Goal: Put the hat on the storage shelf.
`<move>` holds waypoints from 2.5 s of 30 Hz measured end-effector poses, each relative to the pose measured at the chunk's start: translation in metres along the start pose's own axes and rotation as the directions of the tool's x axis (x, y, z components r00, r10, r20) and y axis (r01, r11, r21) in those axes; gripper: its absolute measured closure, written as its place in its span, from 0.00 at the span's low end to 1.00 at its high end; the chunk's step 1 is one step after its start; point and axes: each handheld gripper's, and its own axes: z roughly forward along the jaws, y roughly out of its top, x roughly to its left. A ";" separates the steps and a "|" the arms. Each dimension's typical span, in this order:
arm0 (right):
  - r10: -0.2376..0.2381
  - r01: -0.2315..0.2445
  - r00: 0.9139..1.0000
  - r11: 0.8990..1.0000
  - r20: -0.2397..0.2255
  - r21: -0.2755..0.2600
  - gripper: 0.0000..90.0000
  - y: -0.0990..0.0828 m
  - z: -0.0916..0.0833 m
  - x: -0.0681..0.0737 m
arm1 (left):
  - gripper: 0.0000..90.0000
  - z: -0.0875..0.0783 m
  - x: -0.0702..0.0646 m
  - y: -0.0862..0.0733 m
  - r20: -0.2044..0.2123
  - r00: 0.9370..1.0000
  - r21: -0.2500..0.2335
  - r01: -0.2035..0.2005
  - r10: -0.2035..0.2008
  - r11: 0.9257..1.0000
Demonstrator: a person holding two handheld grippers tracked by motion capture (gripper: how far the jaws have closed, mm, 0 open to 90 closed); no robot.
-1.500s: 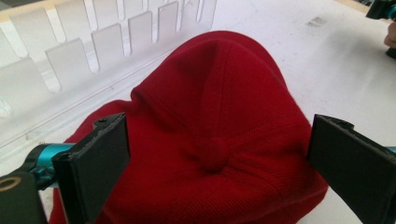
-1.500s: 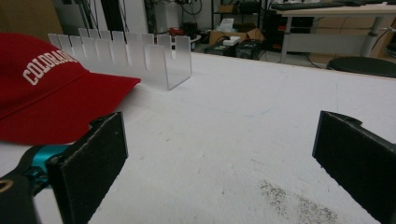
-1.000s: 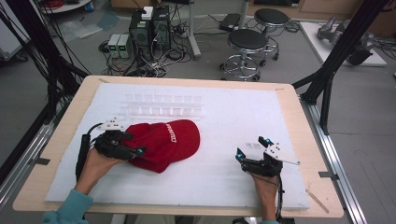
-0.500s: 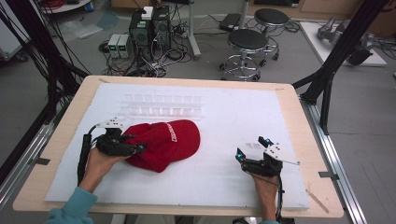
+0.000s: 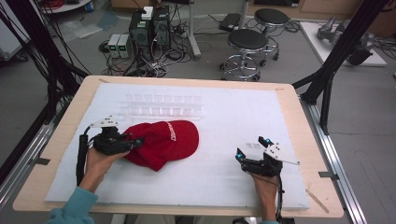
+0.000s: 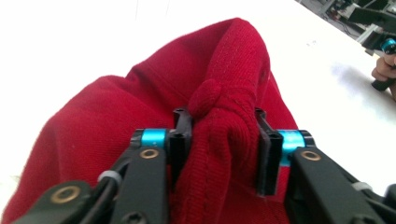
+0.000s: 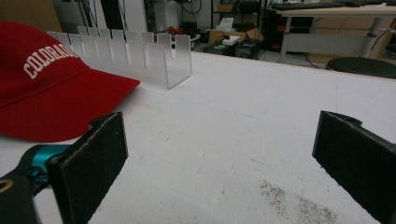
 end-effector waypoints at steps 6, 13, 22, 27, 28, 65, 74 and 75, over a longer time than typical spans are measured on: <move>0.000 0.000 1.000 1.000 0.000 0.000 0.02 0.000 0.000 0.000 | 0.86 -0.009 -0.003 0.007 -0.006 0.998 -0.041 -0.060 0.060 0.997; -0.001 0.001 1.000 1.000 0.000 0.001 0.02 0.000 0.000 0.000 | 0.89 -0.021 -0.006 0.021 -0.027 0.993 -0.067 -0.117 0.115 0.991; -0.001 0.001 1.000 1.000 -0.001 0.003 0.02 0.000 0.000 0.000 | 0.91 -0.036 -0.008 0.039 -0.058 0.978 -0.099 -0.208 0.203 0.973; -0.001 0.001 1.000 1.000 0.000 0.004 0.02 0.000 0.000 0.000 | 0.91 -0.044 -0.009 0.049 -0.055 0.977 -0.121 -0.211 0.206 0.970; 0.000 0.000 1.000 1.000 0.000 0.004 0.02 0.000 0.000 0.001 | 0.91 -0.046 -0.009 0.051 -0.056 0.977 -0.127 -0.210 0.204 0.969; -0.009 0.009 1.000 1.000 0.003 0.007 0.02 0.000 0.001 0.001 | 0.91 -0.072 0.049 0.154 -0.248 0.902 -0.028 -0.372 0.354 0.928; -0.012 0.012 1.000 1.000 0.007 0.012 0.02 0.000 0.001 0.001 | 0.91 -0.068 0.066 0.157 -0.258 0.901 -0.002 -0.361 0.349 0.932; -0.013 0.013 1.000 1.000 0.006 0.015 0.02 0.001 0.001 0.001 | 0.91 -0.068 0.067 0.157 -0.259 0.900 0.004 -0.362 0.351 0.932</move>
